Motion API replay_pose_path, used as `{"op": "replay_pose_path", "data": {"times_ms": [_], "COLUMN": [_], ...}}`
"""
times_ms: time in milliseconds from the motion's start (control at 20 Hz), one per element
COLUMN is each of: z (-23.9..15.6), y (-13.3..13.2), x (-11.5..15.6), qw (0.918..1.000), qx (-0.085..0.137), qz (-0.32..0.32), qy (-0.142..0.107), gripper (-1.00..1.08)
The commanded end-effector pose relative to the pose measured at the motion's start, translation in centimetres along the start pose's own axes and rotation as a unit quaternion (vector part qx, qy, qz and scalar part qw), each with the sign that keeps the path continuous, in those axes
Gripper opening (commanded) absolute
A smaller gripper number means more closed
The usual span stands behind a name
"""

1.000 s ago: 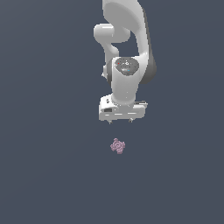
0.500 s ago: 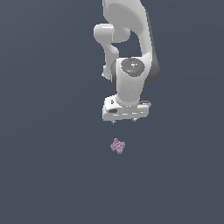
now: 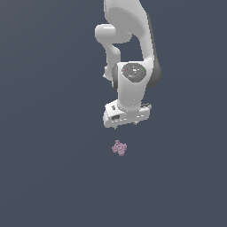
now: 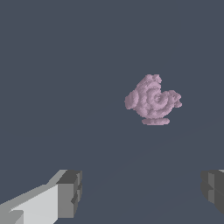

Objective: Pick up the object and move it to a goal position.

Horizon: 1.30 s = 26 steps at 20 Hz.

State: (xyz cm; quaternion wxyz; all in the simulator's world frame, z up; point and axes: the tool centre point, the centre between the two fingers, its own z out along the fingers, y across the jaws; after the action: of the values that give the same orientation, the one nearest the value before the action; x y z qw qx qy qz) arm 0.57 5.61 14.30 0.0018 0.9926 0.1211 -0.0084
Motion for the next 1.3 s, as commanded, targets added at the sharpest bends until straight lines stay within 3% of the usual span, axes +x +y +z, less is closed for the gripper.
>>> {"op": "replay_pose_path", "data": {"times_ms": [0, 300, 600, 1250], "z": [0.3, 1.2, 2.1, 4.2], "y": [0.2, 0.9, 1.6, 3.3], "x": [0.4, 1.7, 2.9, 5.3], "qw": [0.9997, 0.9949, 0.9837, 0.9417], "qx": [-0.001, -0.002, -0.002, -0.003], "qz": [-0.025, -0.101, -0.180, -0.336], "qy": [0.000, 0.001, 0.002, 0.006], "gripper": [1.00, 1.00, 1.00, 1.00]}}
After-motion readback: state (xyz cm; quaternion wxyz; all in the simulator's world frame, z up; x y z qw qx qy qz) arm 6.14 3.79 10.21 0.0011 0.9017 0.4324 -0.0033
